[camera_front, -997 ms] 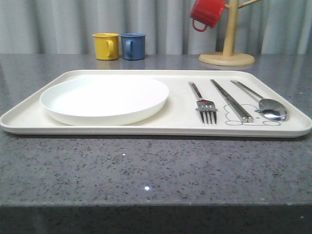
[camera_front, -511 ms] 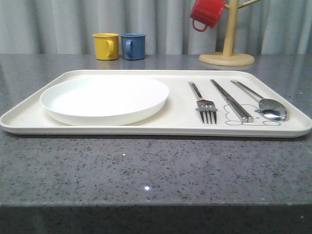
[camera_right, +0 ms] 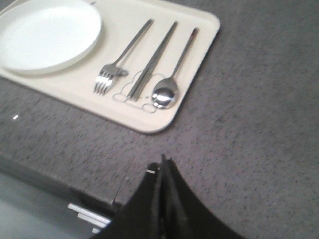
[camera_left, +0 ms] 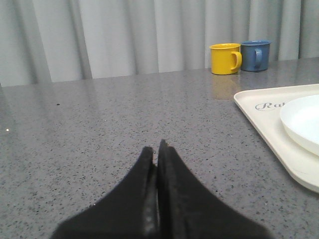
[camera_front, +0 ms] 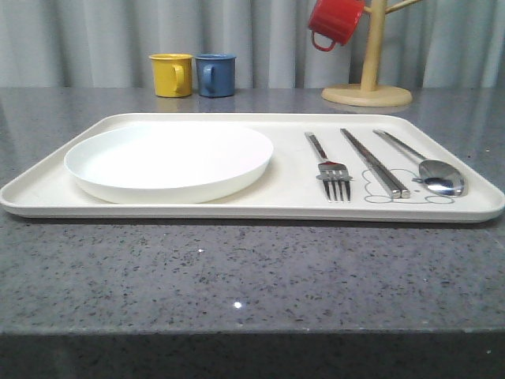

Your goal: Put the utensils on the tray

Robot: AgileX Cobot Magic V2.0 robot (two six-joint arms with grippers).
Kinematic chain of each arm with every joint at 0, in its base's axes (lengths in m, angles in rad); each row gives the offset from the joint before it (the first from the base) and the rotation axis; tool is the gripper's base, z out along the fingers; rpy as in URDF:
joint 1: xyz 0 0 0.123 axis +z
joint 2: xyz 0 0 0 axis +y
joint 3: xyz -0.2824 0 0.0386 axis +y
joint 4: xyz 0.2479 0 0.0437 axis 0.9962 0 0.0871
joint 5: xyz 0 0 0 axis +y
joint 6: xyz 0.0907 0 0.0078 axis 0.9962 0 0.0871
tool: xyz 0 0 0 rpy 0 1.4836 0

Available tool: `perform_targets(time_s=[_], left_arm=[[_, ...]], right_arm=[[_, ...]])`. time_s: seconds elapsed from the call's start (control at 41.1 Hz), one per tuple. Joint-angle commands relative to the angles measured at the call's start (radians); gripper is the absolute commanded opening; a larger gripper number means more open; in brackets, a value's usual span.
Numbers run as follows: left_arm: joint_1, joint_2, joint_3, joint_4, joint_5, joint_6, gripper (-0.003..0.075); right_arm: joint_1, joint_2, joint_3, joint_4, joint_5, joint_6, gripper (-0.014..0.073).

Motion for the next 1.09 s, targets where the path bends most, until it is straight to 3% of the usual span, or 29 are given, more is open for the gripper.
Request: perform_targets(time_s=[0.0,0.146,0.316,0.559,1.07], left_arm=[[0.000,-0.024,-0.003,-0.010,-0.089,0.002,-0.0018],[0.000,-0.024,-0.003,-0.010,-0.089,0.002,-0.0018],[0.000,-0.024,-0.003,-0.010,-0.089,0.002,-0.0018],[0.000,-0.024,-0.003,-0.010,-0.089,0.002,-0.0018],[0.000,-0.024,-0.003,-0.010,-0.089,0.002,-0.0018]], right_arm=[[-0.072,-0.051,0.086,-0.011,-0.263,-0.010,-0.0068],[-0.167,-0.195,0.299,0.010,-0.515,-0.010,-0.0068],[-0.208,-0.324,0.521,0.010,-0.724,-0.010,-0.0068],[-0.230,-0.339,0.708,0.010,-1.004,-0.010,-0.0068],[-0.232,-0.339,0.705,0.010,-0.992,-0.010,-0.0068]])
